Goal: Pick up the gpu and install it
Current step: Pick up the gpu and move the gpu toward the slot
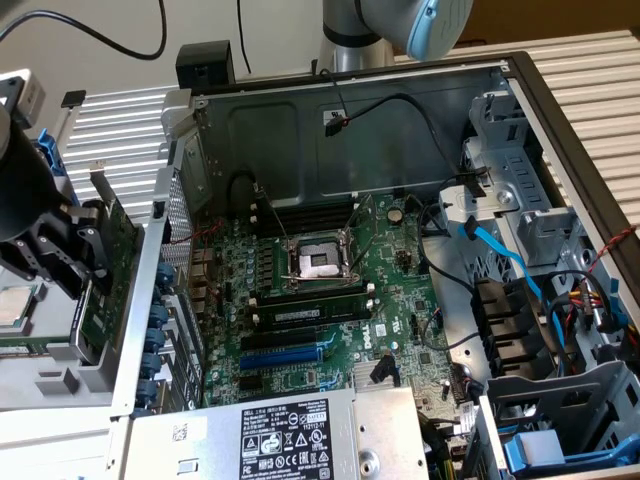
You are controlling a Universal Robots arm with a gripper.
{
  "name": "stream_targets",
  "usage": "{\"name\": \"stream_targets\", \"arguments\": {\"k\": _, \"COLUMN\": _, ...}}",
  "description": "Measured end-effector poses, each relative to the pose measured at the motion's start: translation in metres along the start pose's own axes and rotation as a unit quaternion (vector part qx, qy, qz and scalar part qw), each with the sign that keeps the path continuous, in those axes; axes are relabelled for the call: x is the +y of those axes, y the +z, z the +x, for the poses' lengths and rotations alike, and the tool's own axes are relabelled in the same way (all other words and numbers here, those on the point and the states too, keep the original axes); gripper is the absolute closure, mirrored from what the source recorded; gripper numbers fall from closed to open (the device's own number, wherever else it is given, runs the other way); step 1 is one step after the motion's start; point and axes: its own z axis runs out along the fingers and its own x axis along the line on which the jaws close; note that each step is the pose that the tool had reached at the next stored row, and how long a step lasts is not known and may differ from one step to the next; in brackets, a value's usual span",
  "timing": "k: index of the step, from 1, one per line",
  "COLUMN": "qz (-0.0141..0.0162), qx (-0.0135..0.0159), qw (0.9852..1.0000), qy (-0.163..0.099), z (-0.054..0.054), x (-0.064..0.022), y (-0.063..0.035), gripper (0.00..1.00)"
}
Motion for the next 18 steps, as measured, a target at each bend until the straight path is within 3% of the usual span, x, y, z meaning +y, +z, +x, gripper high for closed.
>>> {"name": "stream_targets", "arguments": {"k": 1, "qz": 0.0001, "qx": 0.0001, "qw": 1.0000, "qy": 0.000, "z": -0.0005, "x": 0.0000, "y": 0.0000, "gripper": 0.56}}
{"name": "stream_targets", "arguments": {"k": 5, "qz": 0.0001, "qx": 0.0004, "qw": 1.0000, "qy": 0.000, "z": -0.0039, "x": 0.0003, "y": 0.0005, "gripper": 0.56}}
{"name": "stream_targets", "arguments": {"k": 8, "qz": 0.0002, "qx": 0.0030, "qw": 1.0000, "qy": 0.001, "z": -0.0043, "x": 0.0002, "y": 0.0006, "gripper": 0.56}}
{"name": "stream_targets", "arguments": {"k": 12, "qz": 0.0007, "qx": 0.0129, "qw": 0.9999, "qy": 0.002, "z": -0.0046, "x": -0.0001, "y": 0.0005, "gripper": 0.56}}
{"name": "stream_targets", "arguments": {"k": 18, "qz": 0.0016, "qx": 0.0230, "qw": 0.9997, "qy": 0.004, "z": -0.0066, "x": 0.0003, "y": -0.0023, "gripper": 0.56}}
